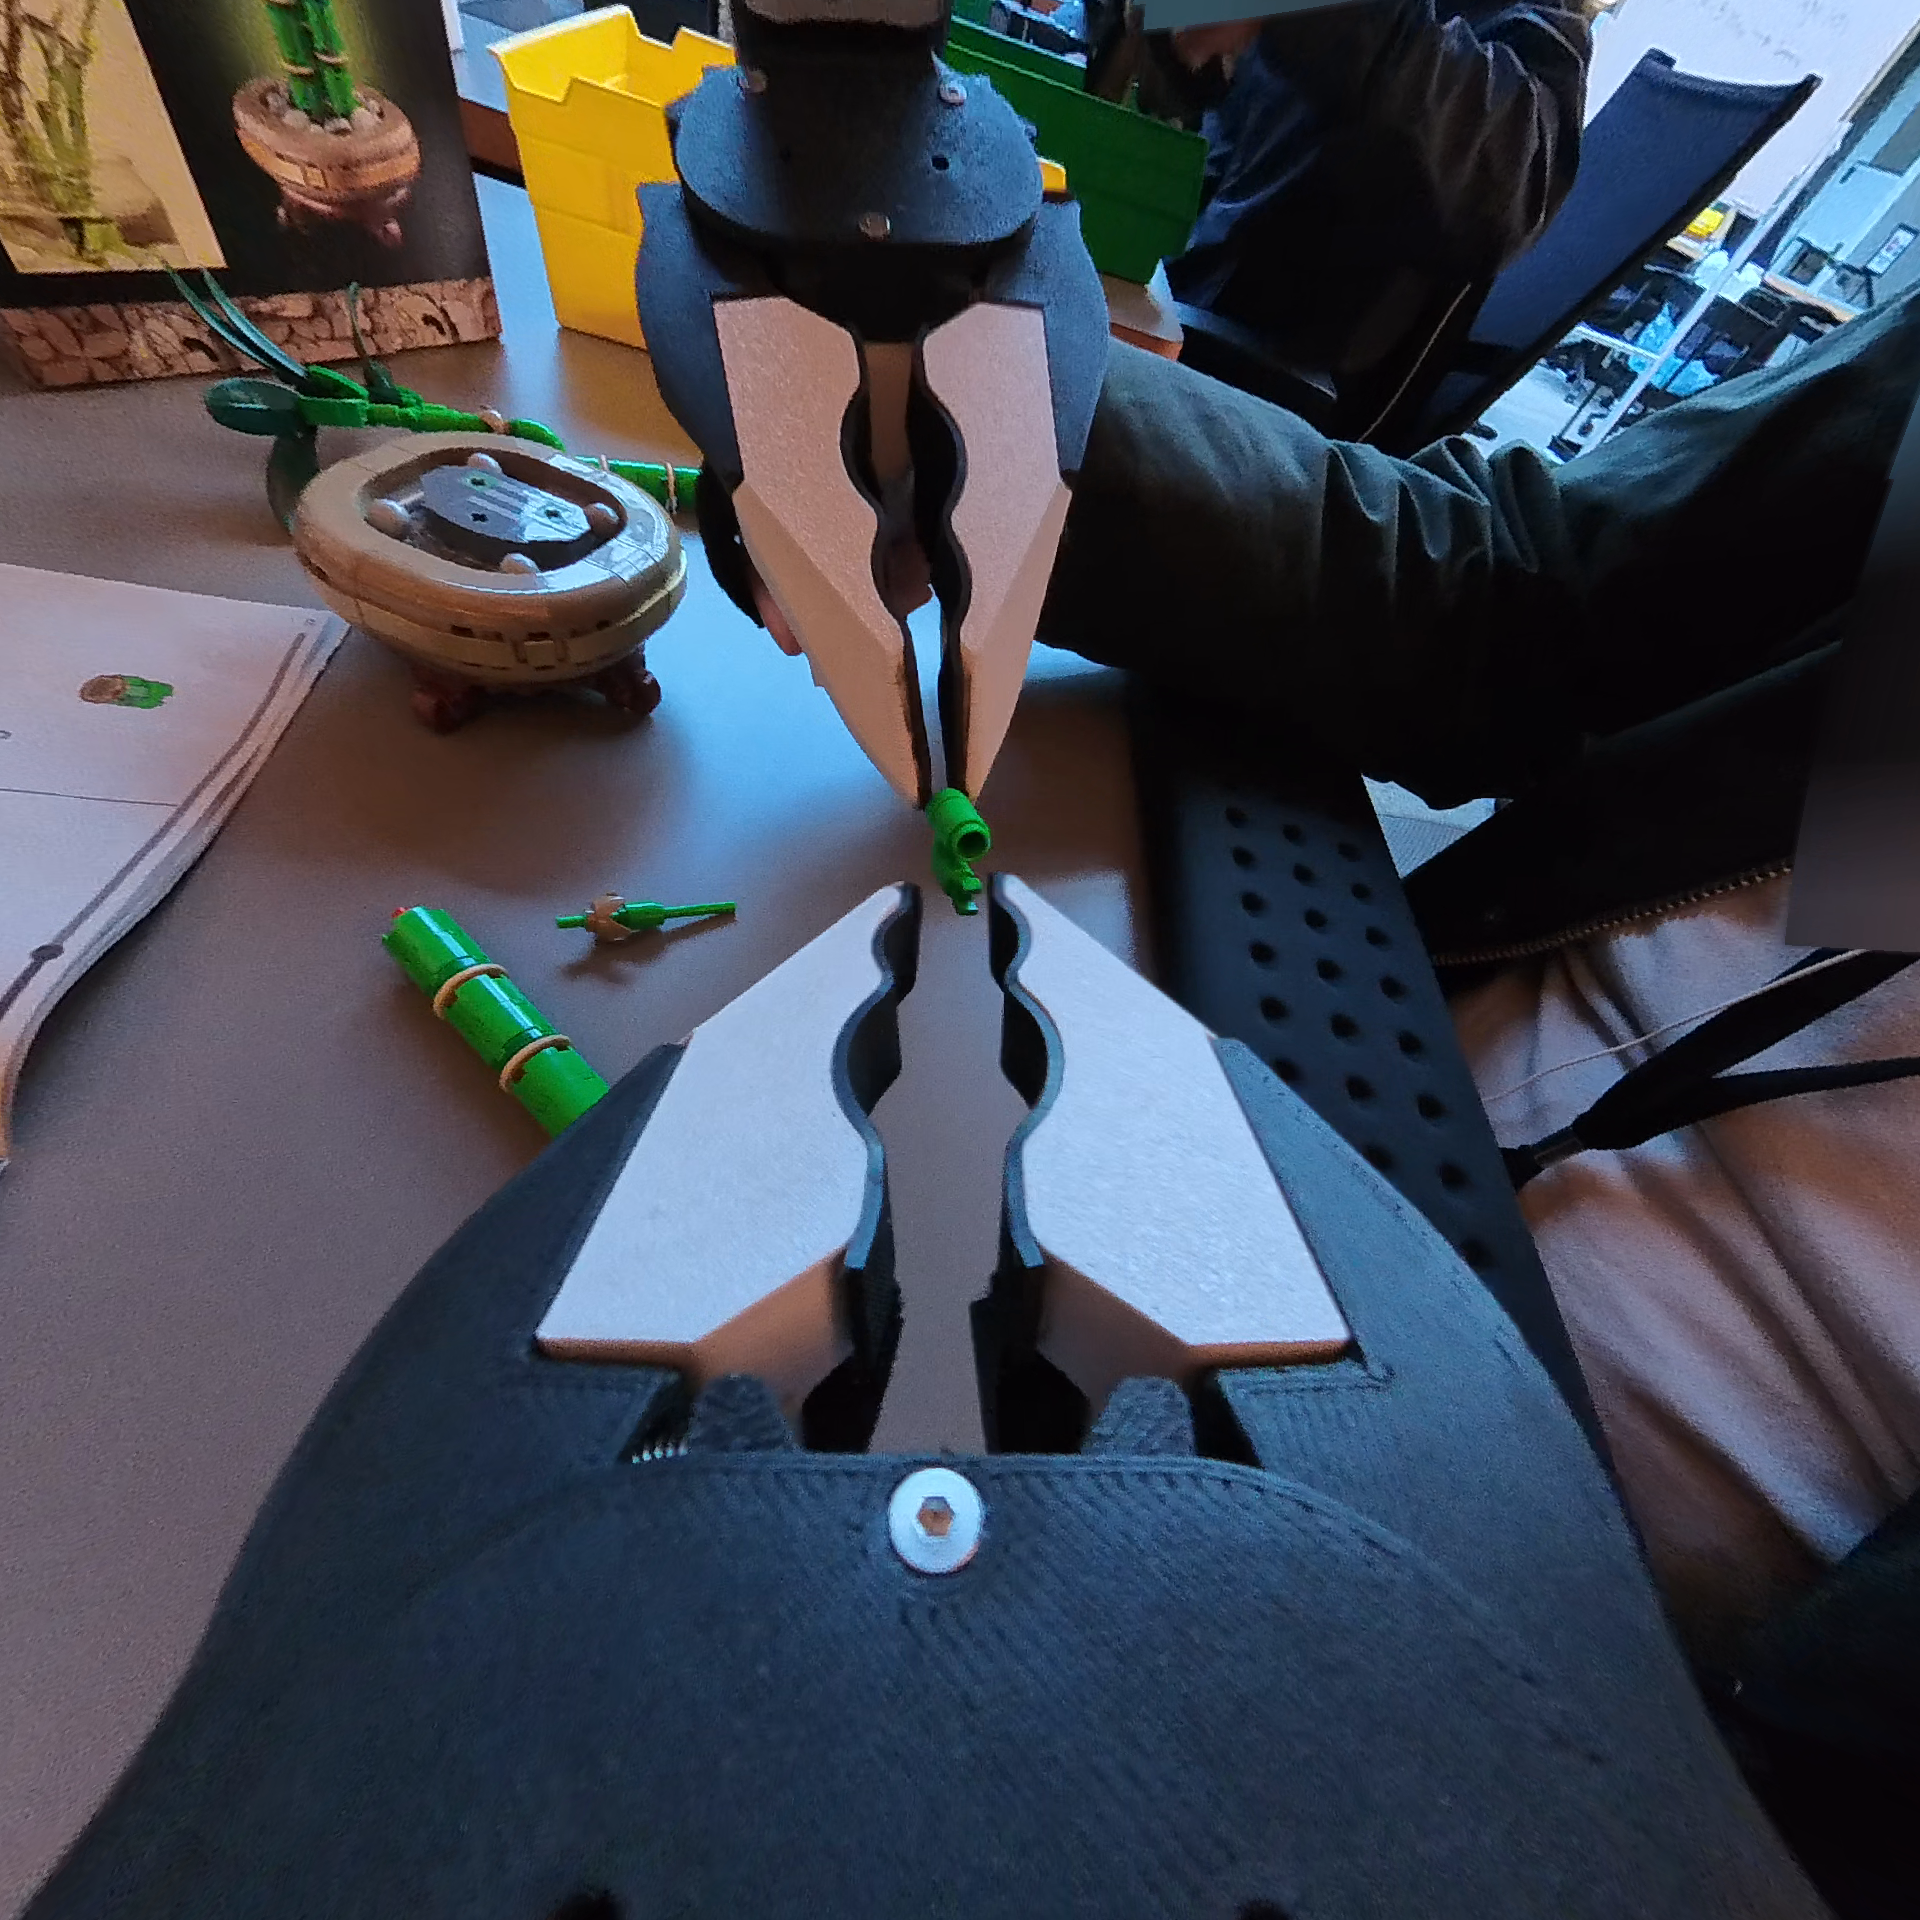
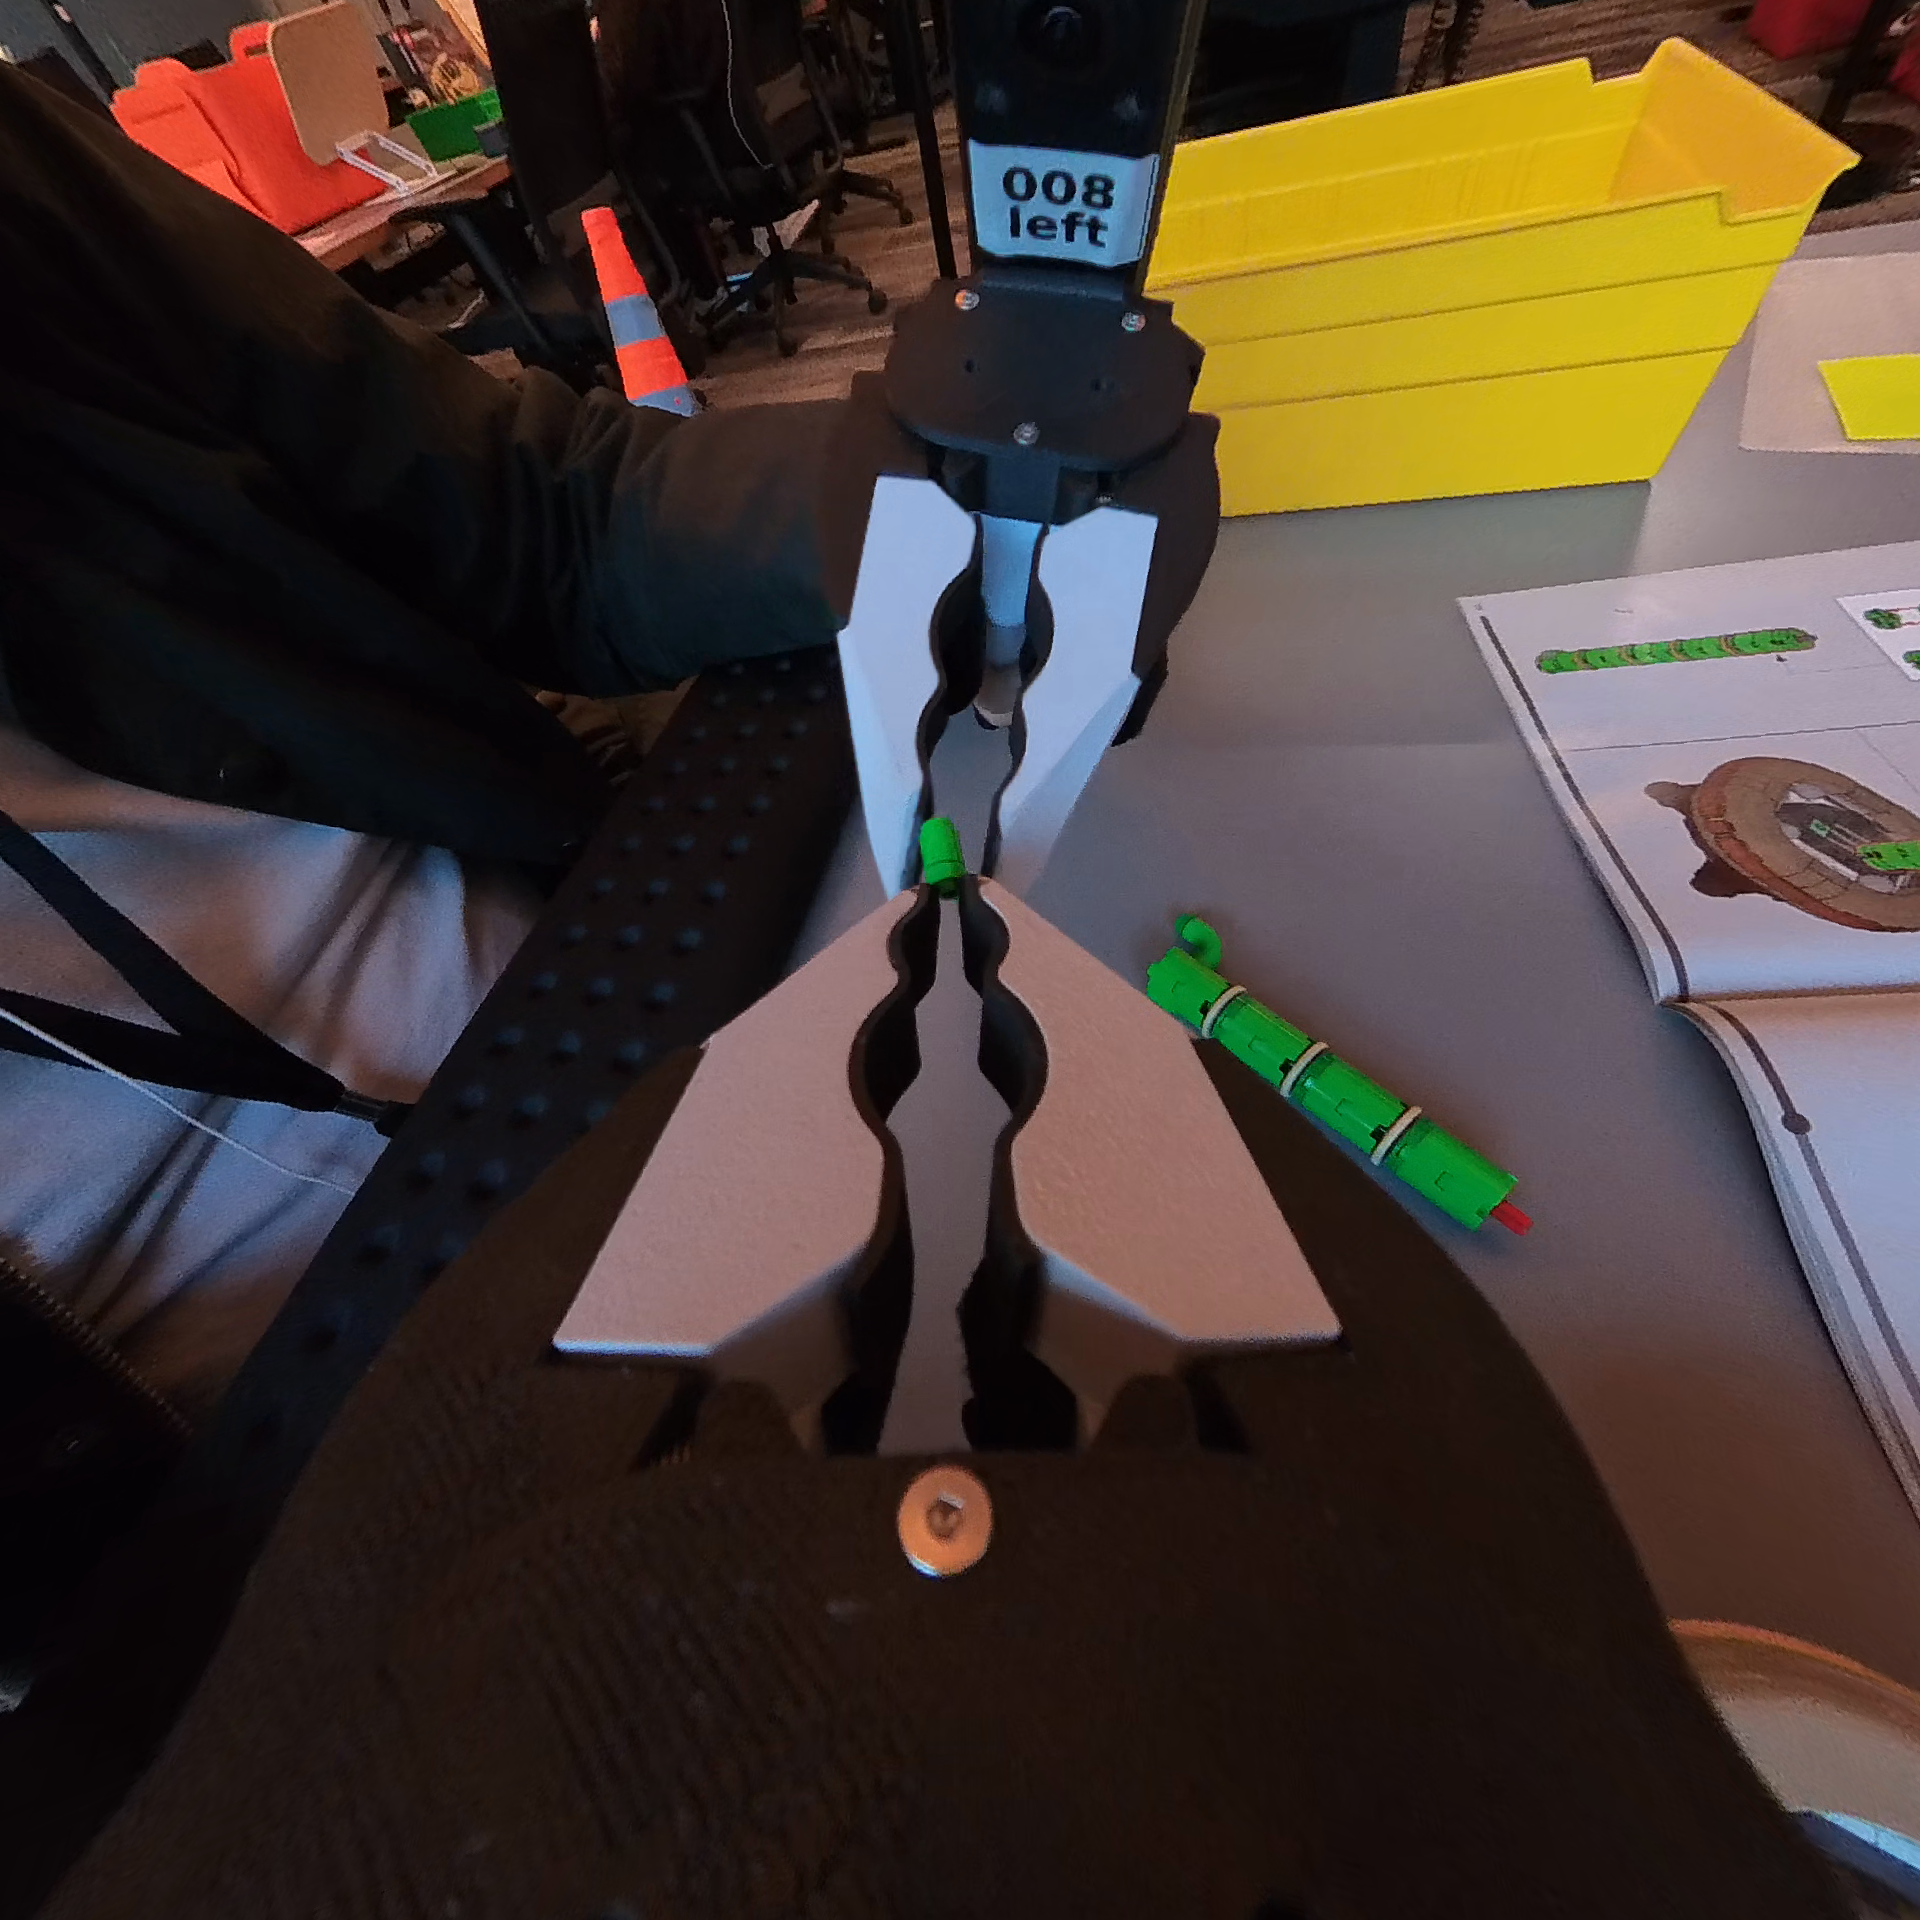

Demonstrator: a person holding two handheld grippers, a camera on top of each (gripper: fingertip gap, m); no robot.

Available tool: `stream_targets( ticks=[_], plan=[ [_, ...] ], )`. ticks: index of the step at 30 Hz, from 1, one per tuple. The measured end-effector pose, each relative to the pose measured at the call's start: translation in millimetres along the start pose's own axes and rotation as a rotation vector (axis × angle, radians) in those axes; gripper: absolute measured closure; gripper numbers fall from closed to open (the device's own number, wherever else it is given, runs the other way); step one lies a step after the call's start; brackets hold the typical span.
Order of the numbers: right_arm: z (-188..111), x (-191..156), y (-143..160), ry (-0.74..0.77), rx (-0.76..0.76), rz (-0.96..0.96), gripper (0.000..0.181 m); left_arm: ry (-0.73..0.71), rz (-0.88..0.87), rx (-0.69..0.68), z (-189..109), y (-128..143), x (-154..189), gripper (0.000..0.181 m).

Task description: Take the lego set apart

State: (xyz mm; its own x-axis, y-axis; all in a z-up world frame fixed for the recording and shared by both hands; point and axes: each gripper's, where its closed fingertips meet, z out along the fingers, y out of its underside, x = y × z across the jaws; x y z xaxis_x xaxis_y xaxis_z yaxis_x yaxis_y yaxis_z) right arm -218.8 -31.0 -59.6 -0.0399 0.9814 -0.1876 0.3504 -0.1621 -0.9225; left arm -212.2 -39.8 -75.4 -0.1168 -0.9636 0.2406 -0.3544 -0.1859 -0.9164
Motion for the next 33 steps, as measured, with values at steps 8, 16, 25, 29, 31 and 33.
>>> stream_targets(
  ticks=[8, 16, 25, 29, 31, 33],
  plan=[
    [-2, 3, -17, 0.009, 0.112, 0.016, 0.166, -0.029, 0.017, 0.075, -8, -15, -3, 0.179],
    [-1, 4, -21, 0.023, 0.128, 0.009, 0.173, -0.016, -0.009, 0.093, -8, -17, -2, 0.179],
    [1, 4, -19, 0.059, 0.084, -0.038, 0.175, -0.089, 0.046, 0.162, -17, -28, -10, 0.157],
    [4, 6, -16, 0.077, 0.067, -0.052, 0.175, -0.062, 0.079, 0.152, -16, -27, -3, 0.169],
    [4, 7, -15, 0.089, 0.056, -0.057, 0.175, -0.089, 0.106, 0.132, -15, -25, -5, 0.172],
    [4, 7, -15, 0.091, 0.057, -0.058, 0.175, -0.101, 0.123, 0.131, -15, -25, -5, 0.173]
  ],
)
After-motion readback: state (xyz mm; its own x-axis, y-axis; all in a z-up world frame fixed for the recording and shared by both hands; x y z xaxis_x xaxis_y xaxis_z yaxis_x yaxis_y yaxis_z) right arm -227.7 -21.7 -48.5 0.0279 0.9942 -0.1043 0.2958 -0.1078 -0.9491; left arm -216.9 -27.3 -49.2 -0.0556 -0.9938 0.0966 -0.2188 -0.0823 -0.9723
